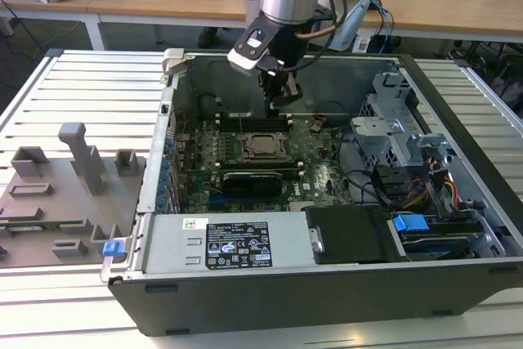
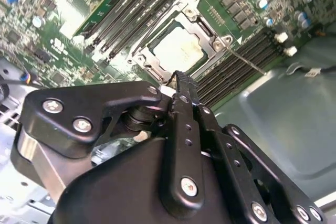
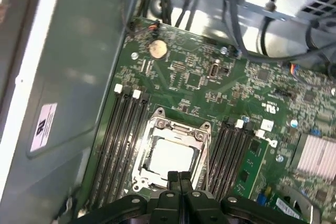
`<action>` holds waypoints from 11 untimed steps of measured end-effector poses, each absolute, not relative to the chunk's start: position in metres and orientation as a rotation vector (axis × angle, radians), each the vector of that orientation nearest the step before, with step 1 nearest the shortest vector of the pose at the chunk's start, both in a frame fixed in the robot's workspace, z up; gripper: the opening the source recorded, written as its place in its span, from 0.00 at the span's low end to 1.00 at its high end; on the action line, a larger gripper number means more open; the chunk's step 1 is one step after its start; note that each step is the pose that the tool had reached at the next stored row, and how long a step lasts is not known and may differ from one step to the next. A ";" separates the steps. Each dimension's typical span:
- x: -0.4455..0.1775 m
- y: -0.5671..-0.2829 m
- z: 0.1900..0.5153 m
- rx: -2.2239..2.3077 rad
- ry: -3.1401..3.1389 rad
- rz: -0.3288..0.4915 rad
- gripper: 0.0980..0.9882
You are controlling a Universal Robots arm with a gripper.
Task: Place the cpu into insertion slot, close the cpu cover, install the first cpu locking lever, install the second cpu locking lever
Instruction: 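Install the first cpu locking lever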
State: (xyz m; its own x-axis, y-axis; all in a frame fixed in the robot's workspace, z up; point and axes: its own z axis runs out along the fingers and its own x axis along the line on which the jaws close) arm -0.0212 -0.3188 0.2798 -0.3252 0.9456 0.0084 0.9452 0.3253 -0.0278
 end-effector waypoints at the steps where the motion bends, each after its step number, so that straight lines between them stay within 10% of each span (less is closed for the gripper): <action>1: -0.021 -0.319 0.280 -1.785 -2.558 0.028 0.01; 11: -0.021 -0.319 0.280 -1.441 -2.769 0.032 0.01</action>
